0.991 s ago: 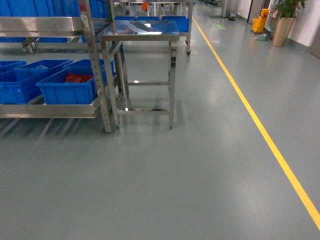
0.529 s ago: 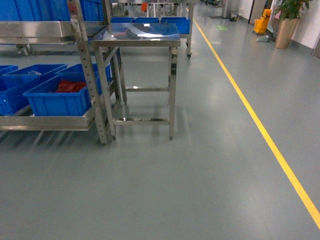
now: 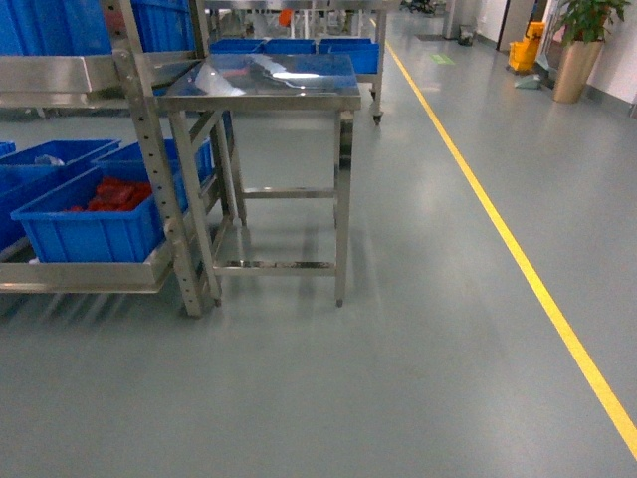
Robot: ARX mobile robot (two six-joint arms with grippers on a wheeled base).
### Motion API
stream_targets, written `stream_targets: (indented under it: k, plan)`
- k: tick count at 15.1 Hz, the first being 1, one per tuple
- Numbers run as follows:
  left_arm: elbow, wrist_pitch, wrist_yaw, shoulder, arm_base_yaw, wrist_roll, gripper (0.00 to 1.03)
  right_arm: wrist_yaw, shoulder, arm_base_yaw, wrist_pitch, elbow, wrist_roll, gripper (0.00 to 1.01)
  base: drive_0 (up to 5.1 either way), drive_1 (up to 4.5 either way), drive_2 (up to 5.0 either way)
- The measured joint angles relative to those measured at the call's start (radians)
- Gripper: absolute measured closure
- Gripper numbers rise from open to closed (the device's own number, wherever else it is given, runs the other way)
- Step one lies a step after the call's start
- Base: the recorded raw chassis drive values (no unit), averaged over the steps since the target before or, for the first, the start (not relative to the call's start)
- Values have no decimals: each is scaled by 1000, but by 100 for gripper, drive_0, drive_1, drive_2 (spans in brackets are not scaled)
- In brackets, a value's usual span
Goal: Sort blue parts and orange caps into right shelf containers
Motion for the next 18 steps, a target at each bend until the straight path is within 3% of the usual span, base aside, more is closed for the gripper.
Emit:
stream_targets:
  k: [18]
  plan:
    - [0,1,0,0,0,0,60,0,0,0,0,0,0,56,0,433,-434]
